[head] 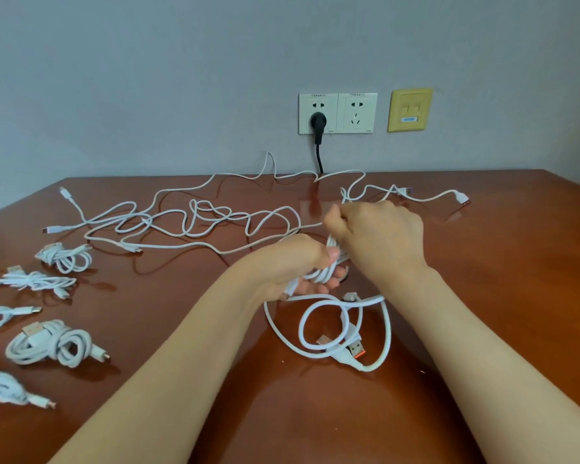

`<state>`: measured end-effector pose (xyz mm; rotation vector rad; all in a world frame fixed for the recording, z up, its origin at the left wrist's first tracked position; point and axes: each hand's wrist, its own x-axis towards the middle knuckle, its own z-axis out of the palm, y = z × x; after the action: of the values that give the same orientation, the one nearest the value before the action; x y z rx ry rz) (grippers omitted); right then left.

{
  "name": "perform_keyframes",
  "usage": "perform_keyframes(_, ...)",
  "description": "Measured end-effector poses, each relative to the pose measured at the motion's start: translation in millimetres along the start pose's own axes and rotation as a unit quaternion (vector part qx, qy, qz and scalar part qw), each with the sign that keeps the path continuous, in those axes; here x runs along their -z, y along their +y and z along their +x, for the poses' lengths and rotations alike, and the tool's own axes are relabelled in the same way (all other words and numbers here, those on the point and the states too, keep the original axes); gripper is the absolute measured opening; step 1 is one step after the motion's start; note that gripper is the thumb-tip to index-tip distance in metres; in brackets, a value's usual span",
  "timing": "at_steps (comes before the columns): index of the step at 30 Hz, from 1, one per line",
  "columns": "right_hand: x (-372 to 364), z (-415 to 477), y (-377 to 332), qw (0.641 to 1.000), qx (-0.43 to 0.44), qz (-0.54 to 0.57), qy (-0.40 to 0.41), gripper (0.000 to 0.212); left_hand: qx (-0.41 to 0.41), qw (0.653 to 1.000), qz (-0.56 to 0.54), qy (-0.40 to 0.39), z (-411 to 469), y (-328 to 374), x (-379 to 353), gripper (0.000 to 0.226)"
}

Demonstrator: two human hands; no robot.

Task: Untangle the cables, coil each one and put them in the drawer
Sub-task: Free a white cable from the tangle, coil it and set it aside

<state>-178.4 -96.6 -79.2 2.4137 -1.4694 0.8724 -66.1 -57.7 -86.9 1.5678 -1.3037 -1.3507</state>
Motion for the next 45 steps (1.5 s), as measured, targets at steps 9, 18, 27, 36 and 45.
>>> perform_keyframes(9, -6.8, 5.6, 4.6, 0.956, -0.13, 0.249, -0.09, 0.046, -0.055, 0.982, 0.101, 0.147, 9.8, -3.0, -5.2, 0.015)
perform_keyframes(18, -0.6, 10.2, 9.3, 0.887, -0.118, 0.372, -0.248, 0.036, -0.049, 0.916, 0.305, 0.257, 11.0, -8.7, 16.7, 0.026)
perform_keyframes(27, -8.7, 7.9, 13.4, 0.912, -0.003, 0.377, -0.161, 0.014, -0.086, 0.908, 0.381, 0.153, 7.3, -11.4, 20.1, 0.024)
perform_keyframes(36, -2.5, 12.9, 29.2, 0.844, -0.077, 0.508, -0.153, 0.016, -0.175, 0.943, 0.281, 0.031, 2.1, -9.7, 12.6, 0.032)
perform_keyframes(45, -5.8, 9.5, 33.1, 0.582, -0.26, 0.708, -0.304, 0.031, -0.249, 0.951, 0.18, 0.023, 1.3, -8.9, 8.2, 0.025)
